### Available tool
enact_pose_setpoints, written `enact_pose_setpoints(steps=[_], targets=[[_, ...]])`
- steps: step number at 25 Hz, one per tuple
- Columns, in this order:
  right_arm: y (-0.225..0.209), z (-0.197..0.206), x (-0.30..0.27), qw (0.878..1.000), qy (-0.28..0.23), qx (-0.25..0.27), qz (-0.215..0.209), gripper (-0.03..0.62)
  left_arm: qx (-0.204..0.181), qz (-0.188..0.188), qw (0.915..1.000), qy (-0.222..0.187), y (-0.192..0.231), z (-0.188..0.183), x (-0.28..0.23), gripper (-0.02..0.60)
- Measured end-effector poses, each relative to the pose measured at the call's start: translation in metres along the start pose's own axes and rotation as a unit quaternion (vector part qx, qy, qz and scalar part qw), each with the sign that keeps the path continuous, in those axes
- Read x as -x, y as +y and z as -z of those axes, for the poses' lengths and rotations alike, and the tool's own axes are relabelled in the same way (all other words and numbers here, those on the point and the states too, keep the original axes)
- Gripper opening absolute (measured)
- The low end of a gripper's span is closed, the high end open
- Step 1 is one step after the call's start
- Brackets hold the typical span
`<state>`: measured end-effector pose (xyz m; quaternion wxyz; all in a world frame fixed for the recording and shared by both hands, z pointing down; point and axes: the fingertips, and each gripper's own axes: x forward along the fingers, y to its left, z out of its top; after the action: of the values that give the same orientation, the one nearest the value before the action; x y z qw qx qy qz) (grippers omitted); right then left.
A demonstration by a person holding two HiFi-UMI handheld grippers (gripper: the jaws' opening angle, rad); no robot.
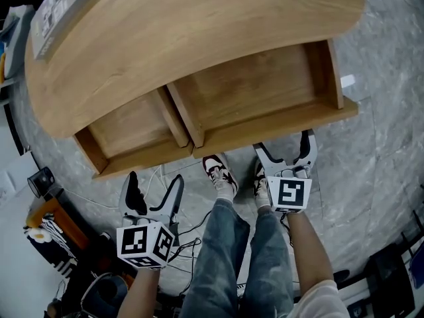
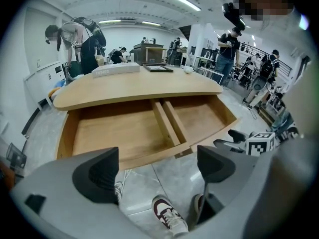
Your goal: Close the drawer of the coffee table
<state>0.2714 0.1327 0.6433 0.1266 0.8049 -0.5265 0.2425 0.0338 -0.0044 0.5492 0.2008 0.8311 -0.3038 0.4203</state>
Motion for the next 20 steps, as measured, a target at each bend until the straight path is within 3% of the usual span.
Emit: enact_pose_setpoints(steps=[11, 20], targets=[[0.0, 0.0, 0.0, 1.0, 0.025, -0.005, -0.001, 0.548, 0.003, -0.001, 0.9997, 0.026, 0.005, 0.016, 0.002, 0.489], [-0.001, -0.008, 0.003, 1.0, 0.02, 0.0, -0.004, 0.545, 0.013, 0.0, 0.9998, 0.017, 0.005, 0.011, 0.0, 0.489]])
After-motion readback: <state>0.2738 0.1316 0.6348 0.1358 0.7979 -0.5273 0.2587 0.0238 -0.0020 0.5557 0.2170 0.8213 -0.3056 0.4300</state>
